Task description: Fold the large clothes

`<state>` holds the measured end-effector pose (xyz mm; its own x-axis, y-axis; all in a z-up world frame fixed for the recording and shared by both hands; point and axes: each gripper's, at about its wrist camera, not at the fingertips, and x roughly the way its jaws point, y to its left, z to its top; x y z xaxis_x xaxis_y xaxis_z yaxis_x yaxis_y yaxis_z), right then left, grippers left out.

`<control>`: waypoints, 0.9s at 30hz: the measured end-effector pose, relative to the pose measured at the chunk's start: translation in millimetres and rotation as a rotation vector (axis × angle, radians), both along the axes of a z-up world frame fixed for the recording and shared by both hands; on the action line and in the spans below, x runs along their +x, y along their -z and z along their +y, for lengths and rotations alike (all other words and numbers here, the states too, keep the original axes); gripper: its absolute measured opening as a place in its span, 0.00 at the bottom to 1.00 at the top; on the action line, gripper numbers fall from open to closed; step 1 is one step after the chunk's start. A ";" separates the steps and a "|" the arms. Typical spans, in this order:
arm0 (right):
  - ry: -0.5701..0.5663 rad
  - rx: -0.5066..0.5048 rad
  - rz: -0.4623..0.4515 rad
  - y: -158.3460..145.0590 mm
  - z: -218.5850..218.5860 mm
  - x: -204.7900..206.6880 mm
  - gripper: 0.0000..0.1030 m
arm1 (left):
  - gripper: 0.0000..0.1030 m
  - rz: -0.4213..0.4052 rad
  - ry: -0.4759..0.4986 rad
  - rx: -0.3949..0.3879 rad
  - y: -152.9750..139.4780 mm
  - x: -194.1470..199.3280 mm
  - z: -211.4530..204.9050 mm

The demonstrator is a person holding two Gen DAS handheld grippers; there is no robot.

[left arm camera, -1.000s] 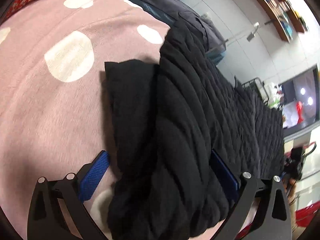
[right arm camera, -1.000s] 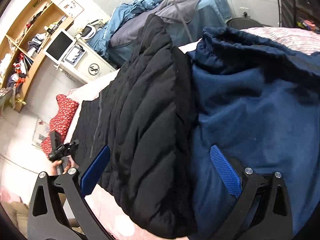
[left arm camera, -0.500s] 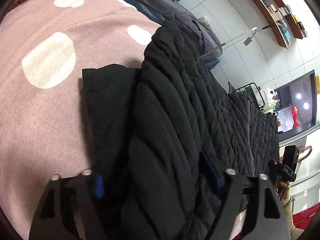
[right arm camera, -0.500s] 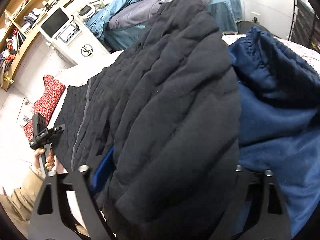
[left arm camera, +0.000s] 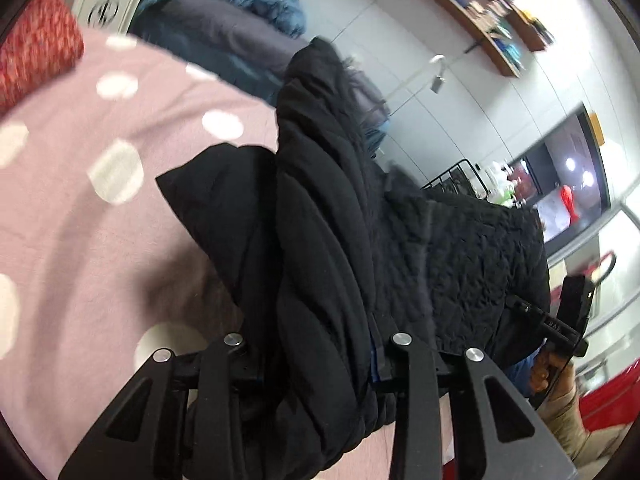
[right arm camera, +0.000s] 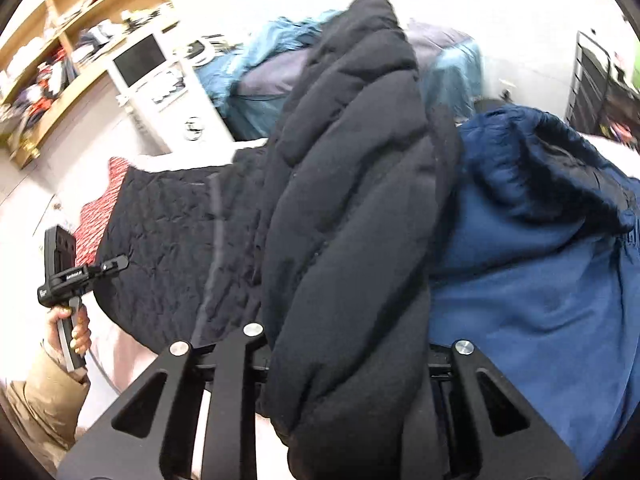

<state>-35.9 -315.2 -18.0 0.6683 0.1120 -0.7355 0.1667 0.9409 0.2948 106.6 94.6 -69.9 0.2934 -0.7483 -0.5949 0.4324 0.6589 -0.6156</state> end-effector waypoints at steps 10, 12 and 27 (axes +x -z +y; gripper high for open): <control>-0.101 0.007 -0.028 4.4 80.8 -21.8 0.22 | 0.32 0.033 -0.159 -0.015 -6.4 -47.5 83.2; -0.083 0.010 -0.035 7.0 79.8 -22.6 0.22 | 0.31 0.032 -0.172 -0.015 -7.0 -51.3 81.6; 0.097 -0.056 -0.241 -95.5 -23.4 -125.9 0.19 | 0.30 -0.253 0.178 -0.116 -145.8 -34.2 -93.0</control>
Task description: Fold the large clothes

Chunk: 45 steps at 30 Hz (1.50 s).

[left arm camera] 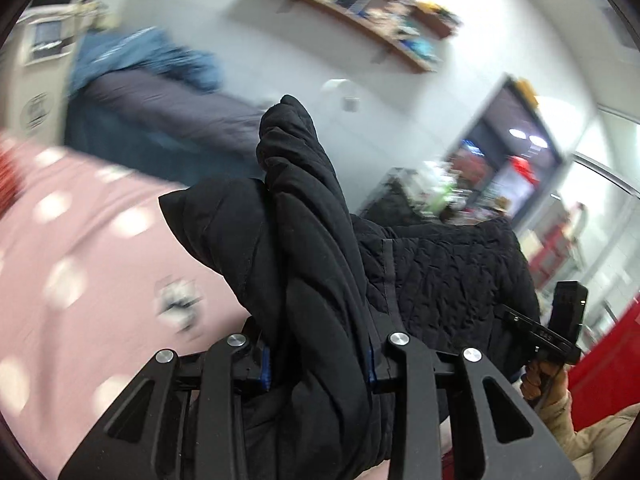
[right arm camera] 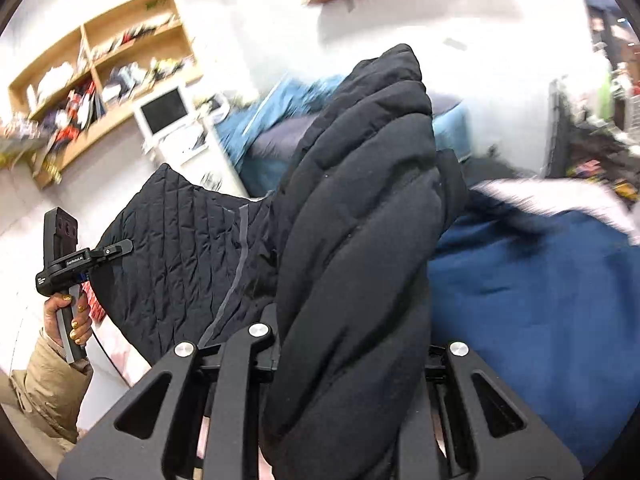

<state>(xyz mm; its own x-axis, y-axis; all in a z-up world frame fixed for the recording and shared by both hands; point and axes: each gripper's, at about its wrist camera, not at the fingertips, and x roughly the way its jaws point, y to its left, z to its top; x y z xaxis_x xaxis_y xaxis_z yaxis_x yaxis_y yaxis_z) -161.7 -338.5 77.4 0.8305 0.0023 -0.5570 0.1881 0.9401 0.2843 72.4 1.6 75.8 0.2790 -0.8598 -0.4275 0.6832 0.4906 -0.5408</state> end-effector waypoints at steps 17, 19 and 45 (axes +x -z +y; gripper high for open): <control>0.526 0.229 -0.137 -24.5 -252.3 -258.4 0.20 | 0.31 0.078 0.376 0.083 33.2 -11.1 -344.7; 0.534 0.351 -0.139 6.1 -274.2 -271.6 0.21 | 0.37 0.123 0.356 0.092 50.2 -0.3 -348.2; 0.594 0.672 -0.272 102.5 -306.3 -277.9 0.74 | 0.95 0.187 0.174 0.210 115.7 10.3 -350.6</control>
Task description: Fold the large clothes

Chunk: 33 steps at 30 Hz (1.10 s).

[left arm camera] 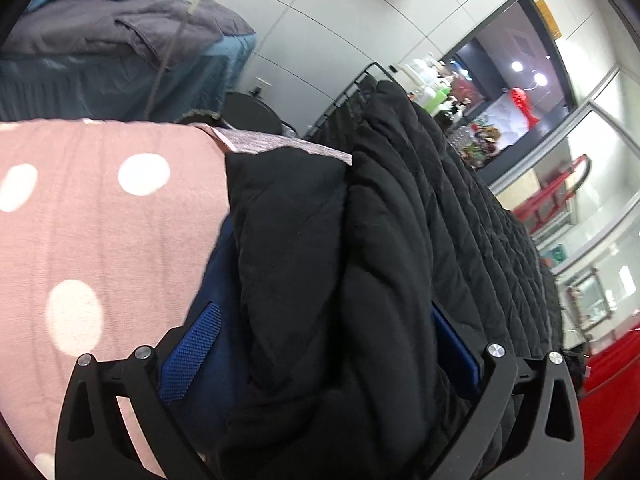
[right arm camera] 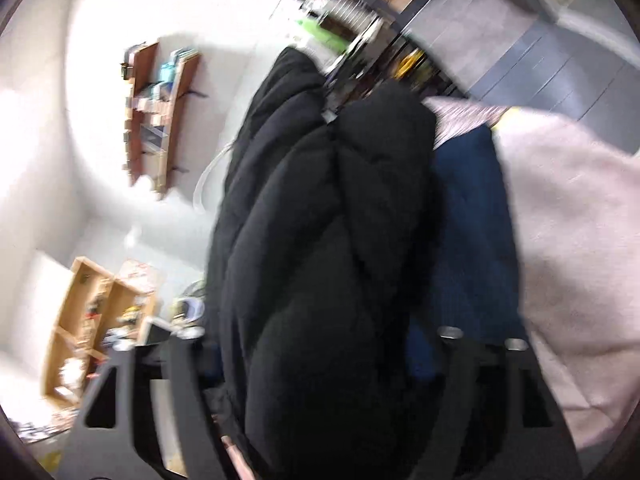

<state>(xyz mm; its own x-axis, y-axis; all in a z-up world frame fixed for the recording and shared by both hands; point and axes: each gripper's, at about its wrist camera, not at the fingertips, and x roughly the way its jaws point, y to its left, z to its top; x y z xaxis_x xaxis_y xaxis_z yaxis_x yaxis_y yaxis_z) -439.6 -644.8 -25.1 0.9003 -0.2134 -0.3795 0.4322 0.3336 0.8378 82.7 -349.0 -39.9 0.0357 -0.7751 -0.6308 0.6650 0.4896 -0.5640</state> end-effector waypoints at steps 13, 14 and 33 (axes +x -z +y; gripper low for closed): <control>0.310 -0.570 0.432 -109.5 121.8 11.4 0.90 | 0.94 -0.380 -0.166 0.169 -79.4 -67.5 44.4; 0.300 -0.606 0.458 -116.1 131.8 17.1 0.91 | 0.94 -0.392 -0.161 0.174 -84.0 -73.2 46.8; 0.054 -0.646 0.736 -125.3 226.8 101.5 0.95 | 0.94 -0.487 -0.021 0.378 -100.1 -175.5 38.9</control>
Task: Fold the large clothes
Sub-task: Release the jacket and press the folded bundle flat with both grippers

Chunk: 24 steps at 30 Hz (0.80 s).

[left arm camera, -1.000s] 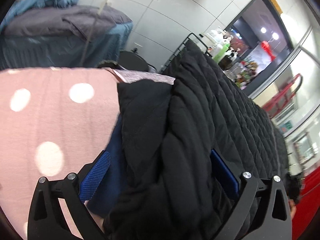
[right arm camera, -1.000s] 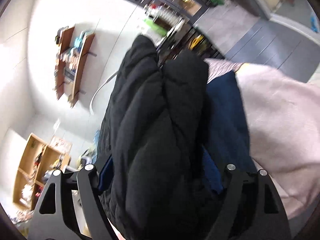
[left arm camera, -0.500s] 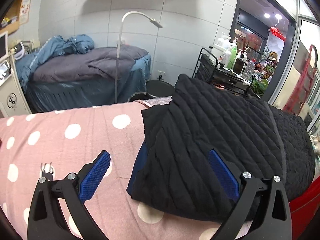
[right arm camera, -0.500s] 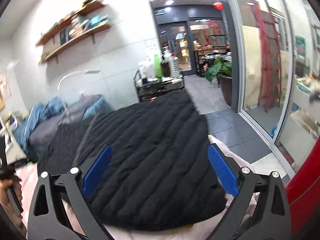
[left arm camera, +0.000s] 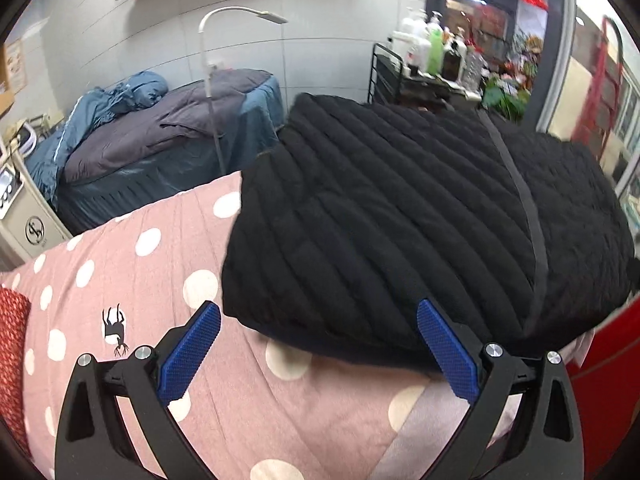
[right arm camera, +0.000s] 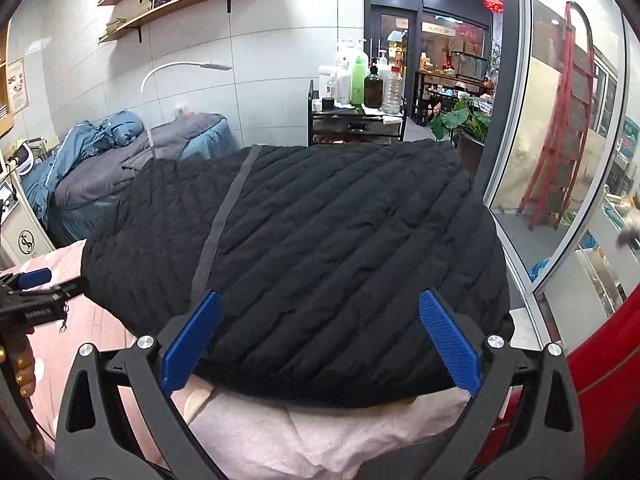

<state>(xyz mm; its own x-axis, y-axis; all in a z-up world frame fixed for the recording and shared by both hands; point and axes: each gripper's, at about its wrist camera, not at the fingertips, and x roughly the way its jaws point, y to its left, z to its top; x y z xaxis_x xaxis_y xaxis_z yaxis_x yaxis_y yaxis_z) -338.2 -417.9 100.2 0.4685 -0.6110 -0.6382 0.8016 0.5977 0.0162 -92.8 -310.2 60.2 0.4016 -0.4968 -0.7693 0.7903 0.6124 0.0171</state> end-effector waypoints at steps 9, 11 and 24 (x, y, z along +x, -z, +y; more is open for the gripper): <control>0.026 0.045 0.048 3.6 3.4 1.2 0.95 | 0.94 -0.026 0.053 0.075 5.1 -31.9 -9.4; 0.029 0.046 0.066 5.3 3.7 2.8 0.95 | 0.94 -0.025 0.061 0.084 5.3 -35.5 -10.5; 0.008 0.066 0.097 19.0 10.2 8.1 0.95 | 0.94 -0.001 0.067 0.107 14.0 -38.1 -11.8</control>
<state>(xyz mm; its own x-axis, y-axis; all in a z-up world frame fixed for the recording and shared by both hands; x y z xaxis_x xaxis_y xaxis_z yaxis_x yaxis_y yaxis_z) -330.0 -407.8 81.1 0.3980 -0.5696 -0.7191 0.8061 0.5914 -0.0223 -130.9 -322.0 46.2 0.3709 -0.4373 -0.8193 0.8294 0.5528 0.0805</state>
